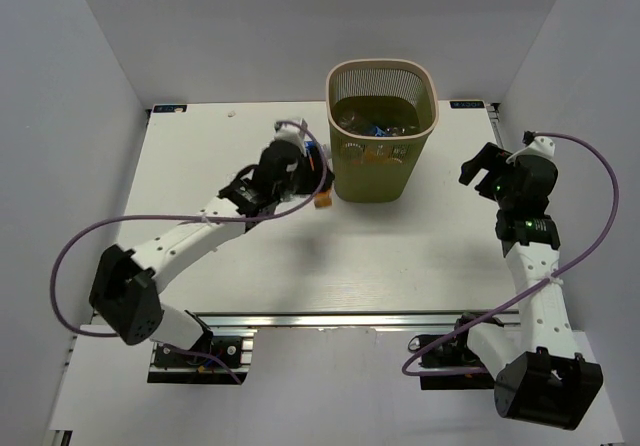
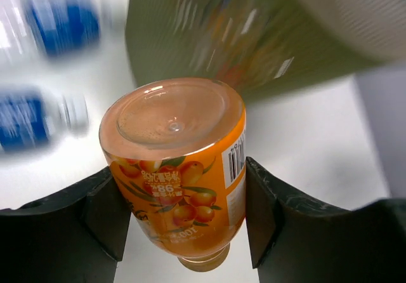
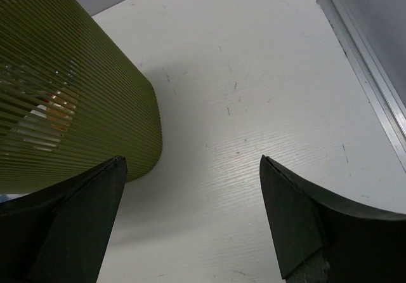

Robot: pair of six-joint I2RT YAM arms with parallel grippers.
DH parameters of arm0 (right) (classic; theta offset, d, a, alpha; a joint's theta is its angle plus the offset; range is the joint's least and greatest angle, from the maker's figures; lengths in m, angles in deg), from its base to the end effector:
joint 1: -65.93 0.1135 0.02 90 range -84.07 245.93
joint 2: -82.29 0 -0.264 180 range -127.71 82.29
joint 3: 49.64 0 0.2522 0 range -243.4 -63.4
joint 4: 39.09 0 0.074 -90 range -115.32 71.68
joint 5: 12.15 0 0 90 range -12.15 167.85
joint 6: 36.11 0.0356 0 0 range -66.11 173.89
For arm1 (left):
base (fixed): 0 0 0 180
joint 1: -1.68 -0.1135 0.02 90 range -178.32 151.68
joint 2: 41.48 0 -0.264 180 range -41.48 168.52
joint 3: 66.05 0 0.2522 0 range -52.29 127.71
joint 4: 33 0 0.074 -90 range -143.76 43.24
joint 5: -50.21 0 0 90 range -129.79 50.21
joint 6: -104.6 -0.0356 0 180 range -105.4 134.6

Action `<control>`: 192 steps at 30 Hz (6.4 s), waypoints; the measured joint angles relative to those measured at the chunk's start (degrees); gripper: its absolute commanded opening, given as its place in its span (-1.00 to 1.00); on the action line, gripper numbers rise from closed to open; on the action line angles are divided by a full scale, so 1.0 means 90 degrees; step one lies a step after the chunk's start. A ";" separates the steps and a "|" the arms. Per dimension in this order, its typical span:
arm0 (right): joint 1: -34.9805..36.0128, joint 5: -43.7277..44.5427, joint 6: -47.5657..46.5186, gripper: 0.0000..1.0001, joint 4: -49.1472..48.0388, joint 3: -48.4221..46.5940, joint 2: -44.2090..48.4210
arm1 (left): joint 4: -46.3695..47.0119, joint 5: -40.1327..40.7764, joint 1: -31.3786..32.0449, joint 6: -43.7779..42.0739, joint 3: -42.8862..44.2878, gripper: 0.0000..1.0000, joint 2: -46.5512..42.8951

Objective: Put the plastic bottles in the bin

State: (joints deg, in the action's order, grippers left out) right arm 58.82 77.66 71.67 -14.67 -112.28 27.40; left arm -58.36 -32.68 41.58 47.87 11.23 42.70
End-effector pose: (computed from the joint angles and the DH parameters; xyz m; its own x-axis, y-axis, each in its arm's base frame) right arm 0.2214 -0.0275 0.3320 -0.2342 0.3369 -0.9119 0.2018 0.9344 0.2934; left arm 0.2606 -0.2122 0.2875 -0.6475 -0.1682 -0.7433 0.2404 0.8805 -0.4087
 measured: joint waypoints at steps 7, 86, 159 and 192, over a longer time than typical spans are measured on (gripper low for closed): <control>0.0000 -0.0219 0.0019 0.79 -0.0257 0.0204 0.0248 | 0.0529 0.0712 -0.0100 -0.1277 0.2999 -0.07 0.0216; -0.0002 -0.0194 -0.0107 0.79 -0.0770 0.0546 0.0211 | -0.0491 0.1365 -0.3228 0.3449 -0.0738 -0.49 0.0731; -0.0002 -0.0374 -0.0250 0.79 -0.0350 0.0452 -0.0080 | -0.3837 -0.4330 -0.2924 -0.8366 0.6016 0.96 0.5583; -0.0002 -0.0765 -0.0231 0.79 -0.0342 0.0406 0.0403 | -0.2147 -0.2771 -0.2939 -0.5525 0.5637 -0.91 0.4187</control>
State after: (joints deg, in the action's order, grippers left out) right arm 58.80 70.78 69.59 -17.75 -108.63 31.03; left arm -77.68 -57.62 15.13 -1.85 61.96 80.38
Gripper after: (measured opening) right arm 0.895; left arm 0.511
